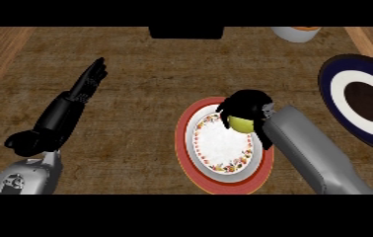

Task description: Pick the lemon from the plate and place it in the plate

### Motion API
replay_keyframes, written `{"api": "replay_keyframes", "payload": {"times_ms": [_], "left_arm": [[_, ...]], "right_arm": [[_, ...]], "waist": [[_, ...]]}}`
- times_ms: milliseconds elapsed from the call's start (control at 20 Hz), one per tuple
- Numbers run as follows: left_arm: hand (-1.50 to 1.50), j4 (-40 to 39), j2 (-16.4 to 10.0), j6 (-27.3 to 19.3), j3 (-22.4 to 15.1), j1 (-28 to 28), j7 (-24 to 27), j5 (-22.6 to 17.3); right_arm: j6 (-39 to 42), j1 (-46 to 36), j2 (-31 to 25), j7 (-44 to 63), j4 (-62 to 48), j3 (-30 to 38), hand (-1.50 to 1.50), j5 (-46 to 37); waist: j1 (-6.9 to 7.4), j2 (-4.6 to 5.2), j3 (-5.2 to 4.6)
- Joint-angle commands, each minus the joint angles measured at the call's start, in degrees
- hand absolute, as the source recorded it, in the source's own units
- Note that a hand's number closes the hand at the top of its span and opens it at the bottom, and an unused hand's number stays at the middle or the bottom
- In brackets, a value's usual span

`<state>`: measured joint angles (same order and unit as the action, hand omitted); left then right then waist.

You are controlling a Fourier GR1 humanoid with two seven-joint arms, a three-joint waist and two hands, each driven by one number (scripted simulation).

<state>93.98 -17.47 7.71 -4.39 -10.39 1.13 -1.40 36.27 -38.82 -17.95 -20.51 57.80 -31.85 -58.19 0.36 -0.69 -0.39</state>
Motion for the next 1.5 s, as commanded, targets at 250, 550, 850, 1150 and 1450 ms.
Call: {"api": "replay_keyframes", "payload": {"times_ms": [250, 550, 850, 1150, 1450], "left_arm": [[0.00, 1.55, -0.26, -2.01, 3.24, 4.09, -1.35, 0.36], [0.00, 1.22, -1.25, -3.18, 6.57, 7.18, -0.80, -0.28], [0.00, 3.13, -2.14, -2.19, 7.01, 9.60, 0.42, -0.49], [0.00, 5.47, -2.12, -1.17, 5.95, 10.73, -0.25, -0.73], [0.00, 4.82, -2.23, -0.30, 5.85, 7.00, -0.92, -1.17]], "right_arm": [[-14.62, 21.34, -11.83, -6.41, 16.79, 4.26, 1.50, 1.55], [-25.83, 33.94, -22.40, -15.67, 27.18, 15.51, 1.50, 9.22], [-30.32, 46.67, -30.31, -27.53, 34.92, 30.42, 1.50, 23.04], [-25.51, 58.25, -36.50, -38.33, 34.41, 47.81, 1.50, 39.36], [-22.54, 70.56, -38.49, -42.65, 31.91, 65.82, 1.50, 50.70]], "waist": [[-6.76, -1.45, 0.53], [-12.24, -2.38, 0.40], [-11.63, -1.82, 0.31], [-9.70, -1.21, 0.27], [-6.93, -0.34, 0.28]]}}
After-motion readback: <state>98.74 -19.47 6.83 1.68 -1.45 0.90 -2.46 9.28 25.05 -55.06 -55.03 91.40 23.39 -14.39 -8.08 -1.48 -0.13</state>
